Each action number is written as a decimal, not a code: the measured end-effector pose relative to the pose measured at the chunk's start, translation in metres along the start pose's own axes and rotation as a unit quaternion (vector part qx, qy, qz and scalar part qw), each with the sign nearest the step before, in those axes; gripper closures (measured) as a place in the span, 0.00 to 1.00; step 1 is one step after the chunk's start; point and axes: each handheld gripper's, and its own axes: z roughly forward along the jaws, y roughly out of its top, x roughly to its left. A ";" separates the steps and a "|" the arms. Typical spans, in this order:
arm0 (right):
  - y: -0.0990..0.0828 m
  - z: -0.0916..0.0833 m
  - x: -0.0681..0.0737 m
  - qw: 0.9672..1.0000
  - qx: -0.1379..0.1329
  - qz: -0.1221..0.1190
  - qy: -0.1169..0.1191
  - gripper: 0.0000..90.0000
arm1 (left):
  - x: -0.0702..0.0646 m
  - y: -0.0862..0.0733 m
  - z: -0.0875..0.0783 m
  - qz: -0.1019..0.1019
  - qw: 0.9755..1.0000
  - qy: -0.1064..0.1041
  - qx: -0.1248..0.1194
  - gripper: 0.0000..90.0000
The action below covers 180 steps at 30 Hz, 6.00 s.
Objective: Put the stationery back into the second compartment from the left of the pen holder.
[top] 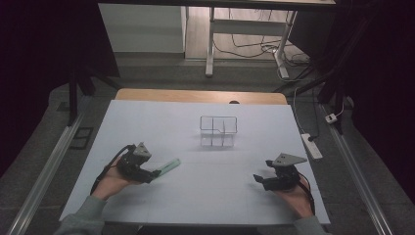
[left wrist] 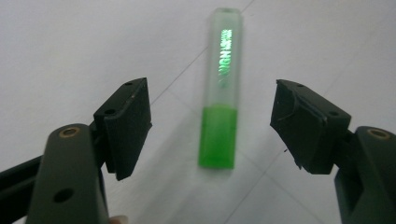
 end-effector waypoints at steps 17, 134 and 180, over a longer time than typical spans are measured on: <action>-0.001 0.000 0.000 1.000 0.004 0.001 -0.003 0.24 | 0.002 0.010 0.032 0.016 0.997 -0.020 0.074 0.36; 0.022 0.004 0.023 0.998 -0.038 -0.029 0.028 0.27 | -0.030 0.051 0.018 0.117 0.986 -0.094 -0.075 0.74; 0.076 0.032 0.055 0.991 -0.015 -0.100 0.092 0.29 | -0.058 0.078 0.036 0.186 0.974 -0.120 -0.056 0.74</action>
